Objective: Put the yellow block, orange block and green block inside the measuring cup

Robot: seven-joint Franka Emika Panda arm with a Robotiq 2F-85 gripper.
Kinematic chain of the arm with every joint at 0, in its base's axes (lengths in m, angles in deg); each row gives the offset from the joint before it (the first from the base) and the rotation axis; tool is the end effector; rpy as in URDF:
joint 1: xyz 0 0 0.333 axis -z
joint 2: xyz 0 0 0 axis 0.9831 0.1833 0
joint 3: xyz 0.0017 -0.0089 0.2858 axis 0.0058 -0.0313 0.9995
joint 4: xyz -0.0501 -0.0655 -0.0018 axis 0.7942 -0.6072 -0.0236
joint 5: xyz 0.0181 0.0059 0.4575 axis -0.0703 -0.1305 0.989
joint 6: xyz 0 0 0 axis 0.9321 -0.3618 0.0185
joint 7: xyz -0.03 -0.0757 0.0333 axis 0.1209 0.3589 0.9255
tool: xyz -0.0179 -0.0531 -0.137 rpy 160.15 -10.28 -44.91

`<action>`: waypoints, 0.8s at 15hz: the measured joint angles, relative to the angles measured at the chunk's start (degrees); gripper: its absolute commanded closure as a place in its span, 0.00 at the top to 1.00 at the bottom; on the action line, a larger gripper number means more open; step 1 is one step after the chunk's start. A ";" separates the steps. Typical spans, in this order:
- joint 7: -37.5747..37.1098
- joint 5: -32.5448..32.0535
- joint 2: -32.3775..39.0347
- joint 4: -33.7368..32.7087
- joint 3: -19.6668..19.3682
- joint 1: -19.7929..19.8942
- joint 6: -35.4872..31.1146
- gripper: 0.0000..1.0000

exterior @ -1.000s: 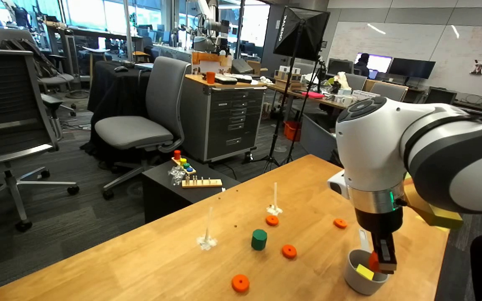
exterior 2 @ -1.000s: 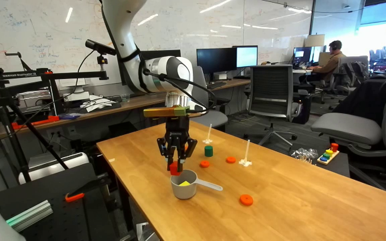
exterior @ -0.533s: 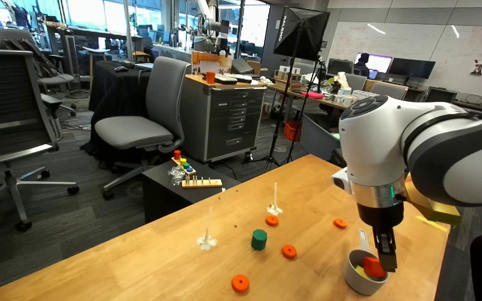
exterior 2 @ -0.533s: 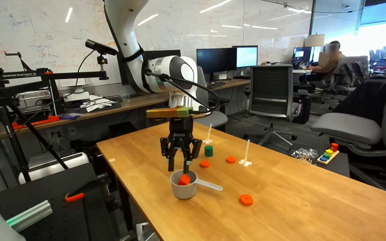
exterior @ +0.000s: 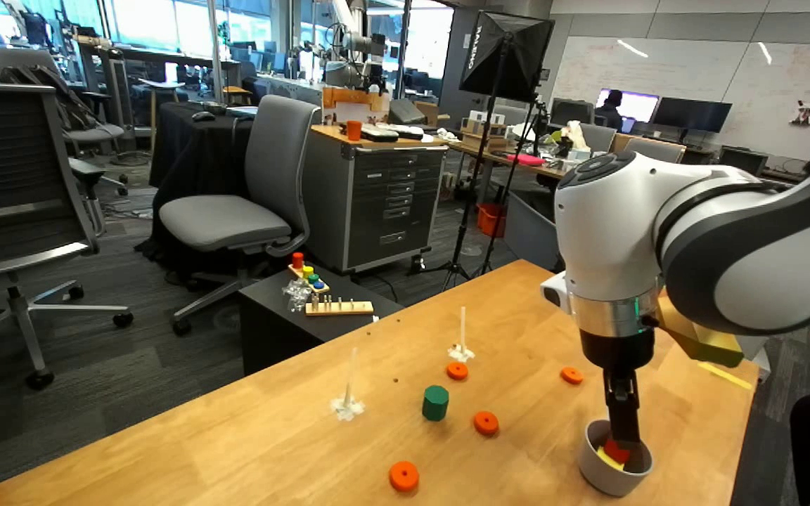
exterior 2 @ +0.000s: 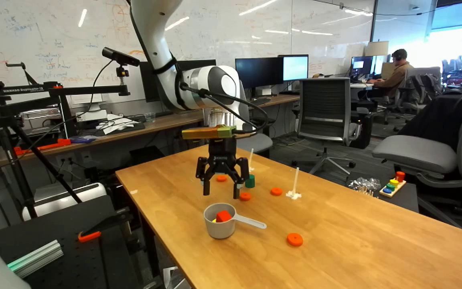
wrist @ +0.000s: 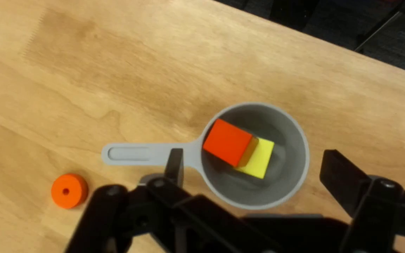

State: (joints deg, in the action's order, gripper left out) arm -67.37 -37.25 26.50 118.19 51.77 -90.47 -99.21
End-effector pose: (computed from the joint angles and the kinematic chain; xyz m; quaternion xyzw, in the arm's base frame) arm 0.4927 0.1159 0.0090 0.9442 0.2432 -0.1835 0.1255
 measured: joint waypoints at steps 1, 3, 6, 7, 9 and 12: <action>0.00 -0.16 0.89 -1.81 0.00 -0.24 0.01 1.00; -0.03 -0.38 3.19 -6.65 0.00 -0.93 0.19 1.00; -0.59 -0.41 7.66 -15.74 -0.03 -2.51 1.36 1.00; -0.93 -0.41 9.44 -18.98 -0.05 -3.17 1.96 1.00; -1.34 -0.41 13.12 -25.00 -0.08 -4.49 3.27 1.00; -1.82 -0.41 19.09 -33.47 -0.45 -6.47 5.54 1.00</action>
State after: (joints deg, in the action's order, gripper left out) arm -69.19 -37.66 45.59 84.72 51.32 -96.94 -93.68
